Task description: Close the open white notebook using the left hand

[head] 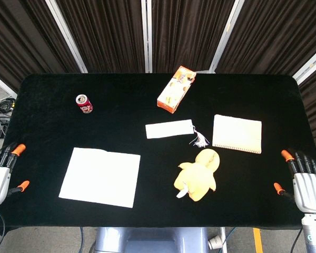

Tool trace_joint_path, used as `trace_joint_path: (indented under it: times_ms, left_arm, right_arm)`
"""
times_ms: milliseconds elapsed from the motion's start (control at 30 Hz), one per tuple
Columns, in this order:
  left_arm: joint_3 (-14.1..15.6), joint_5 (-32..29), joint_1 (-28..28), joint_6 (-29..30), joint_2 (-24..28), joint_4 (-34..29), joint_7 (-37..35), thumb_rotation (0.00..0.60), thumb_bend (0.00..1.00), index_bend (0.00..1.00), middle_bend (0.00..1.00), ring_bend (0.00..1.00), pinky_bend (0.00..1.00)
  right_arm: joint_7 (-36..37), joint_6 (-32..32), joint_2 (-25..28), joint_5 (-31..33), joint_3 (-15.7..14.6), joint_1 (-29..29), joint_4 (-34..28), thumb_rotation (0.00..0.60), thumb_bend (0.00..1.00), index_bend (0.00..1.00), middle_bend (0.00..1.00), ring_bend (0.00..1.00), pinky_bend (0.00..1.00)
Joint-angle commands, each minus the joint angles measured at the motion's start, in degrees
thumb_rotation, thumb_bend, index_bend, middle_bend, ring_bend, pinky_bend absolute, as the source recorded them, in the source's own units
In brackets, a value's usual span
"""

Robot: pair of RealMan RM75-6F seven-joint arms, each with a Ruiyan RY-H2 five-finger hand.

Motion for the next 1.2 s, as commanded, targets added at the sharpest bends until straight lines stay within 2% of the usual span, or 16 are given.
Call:
trace_joint_path:
  times_ms: [33, 433, 567, 800, 1000, 1200]
  left_arm:
    - [0.26, -0.06, -0.12, 0.23, 0.15, -0.22, 0.11, 0.600, 0.12, 0.00, 0.00, 0.00, 0.00]
    - [0.71, 0.50, -0.17, -0.08, 0.39, -0.60, -0.15, 0.600, 0.12, 0.00, 0.00, 0.00, 0.00]
    - [0.98, 0.86, -0.58, -0.93, 0.54, -0.35, -0.46, 0.600, 0.06, 0.00, 0.00, 0.00, 0.00]
    - [1.98, 1.26, -1.25, -2.95, -0.19, 0.36, 0.92, 0.600, 0.05, 0.00, 0.00, 0.00, 0.00]
    - [4.63, 3.65, -2.45, -6.25, -4.82, 3.10, 7.02, 0.600, 0.06, 0.00, 0.00, 0.00, 0.00]
    - [6.05, 4.74, -3.48, -8.96, -9.52, 6.25, 10.72, 0.600, 0.07, 0.00, 0.00, 0.00, 0.00]
  right_arm:
    - [-0.34, -0.21, 0.21, -0.11, -0.04, 0.00, -0.23, 0.600, 0.07, 0.00, 0.00, 0.00, 0.01]
    - [0.10, -0.30, 0.43, -0.36, -0.22, -0.07, -0.50, 0.600, 0.07, 0.00, 0.00, 0.00, 0.03]
    - [0.08, -0.68, 0.48, -0.03, -0.18, 0.01, -0.48, 0.600, 0.07, 0.00, 0.00, 0.00, 0.03]
    - [-0.01, -1.32, 0.46, 0.14, -0.46, 0.08, -0.40, 0.600, 0.07, 0.00, 0.00, 0.00, 0.03]
    - [-0.20, -2.12, 0.48, -0.13, -0.95, 0.26, -0.42, 0.600, 0.07, 0.00, 0.00, 0.00, 0.03]
    - [-0.10, -2.35, 0.52, 0.32, -0.86, 0.26, -0.46, 0.600, 0.07, 0.00, 0.00, 0.00, 0.03]
